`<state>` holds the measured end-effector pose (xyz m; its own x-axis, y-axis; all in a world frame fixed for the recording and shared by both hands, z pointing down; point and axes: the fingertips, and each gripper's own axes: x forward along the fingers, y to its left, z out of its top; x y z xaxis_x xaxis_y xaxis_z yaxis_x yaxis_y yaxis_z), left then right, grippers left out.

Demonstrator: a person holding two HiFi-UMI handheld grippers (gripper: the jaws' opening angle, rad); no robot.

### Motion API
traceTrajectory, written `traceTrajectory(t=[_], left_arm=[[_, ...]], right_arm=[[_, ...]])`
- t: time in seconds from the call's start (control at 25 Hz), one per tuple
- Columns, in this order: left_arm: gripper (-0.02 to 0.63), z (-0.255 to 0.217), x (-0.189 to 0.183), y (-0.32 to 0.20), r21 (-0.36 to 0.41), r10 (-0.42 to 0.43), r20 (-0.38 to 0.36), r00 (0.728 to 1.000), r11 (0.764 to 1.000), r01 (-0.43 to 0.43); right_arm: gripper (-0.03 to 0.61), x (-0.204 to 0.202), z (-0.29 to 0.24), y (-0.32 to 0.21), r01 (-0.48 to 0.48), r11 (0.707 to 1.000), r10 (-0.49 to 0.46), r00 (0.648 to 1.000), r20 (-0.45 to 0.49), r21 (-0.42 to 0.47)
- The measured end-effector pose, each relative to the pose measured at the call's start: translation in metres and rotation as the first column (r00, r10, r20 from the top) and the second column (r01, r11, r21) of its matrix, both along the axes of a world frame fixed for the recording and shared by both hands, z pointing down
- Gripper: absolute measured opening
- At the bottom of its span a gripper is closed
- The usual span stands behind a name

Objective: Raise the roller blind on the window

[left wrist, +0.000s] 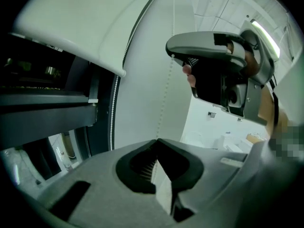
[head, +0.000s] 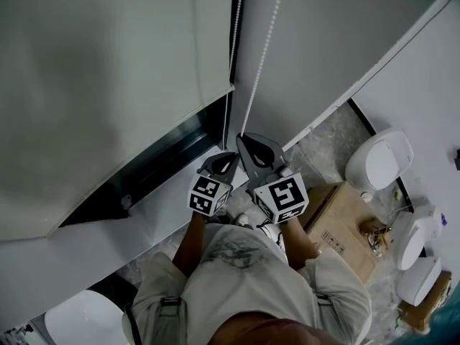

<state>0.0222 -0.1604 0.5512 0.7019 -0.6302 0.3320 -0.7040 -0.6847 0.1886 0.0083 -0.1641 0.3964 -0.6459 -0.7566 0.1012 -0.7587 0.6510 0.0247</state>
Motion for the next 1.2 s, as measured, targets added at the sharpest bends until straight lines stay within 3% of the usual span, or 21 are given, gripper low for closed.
traceTrajectory(t=[0.28, 0.48, 0.76, 1.0, 1.2], left_arm=[[0.014, 0.023, -0.001, 0.008, -0.032, -0.004, 0.039, 0.999, 0.999, 0.006], [0.014, 0.013, -0.010, 0.013, 0.016, -0.022, 0.057, 0.998, 1.000, 0.021], [0.034, -0.070, -0.029, 0.013, 0.150, -0.050, -0.045, 0.998, 0.987, 0.056], [0.054, -0.159, -0.036, 0.014, 0.293, -0.024, -0.126, 0.992, 0.954, 0.060], [0.070, -0.208, -0.029, 0.011, 0.379, 0.019, -0.144, 0.989, 0.925, 0.037]], right_arm=[[0.011, -0.002, 0.025, 0.007, 0.011, 0.999, -0.011, 1.000, -0.005, -0.047], [0.011, -0.005, 0.027, 0.011, 0.020, 0.999, -0.020, 1.000, -0.004, -0.046], [0.011, -0.004, 0.024, 0.012, 0.024, 0.999, -0.023, 1.000, 0.006, -0.041], [0.011, -0.005, 0.023, 0.012, 0.025, 0.999, -0.025, 1.000, 0.007, -0.041], [0.011, -0.010, 0.022, 0.012, 0.028, 0.999, -0.028, 1.000, 0.004, -0.032]])
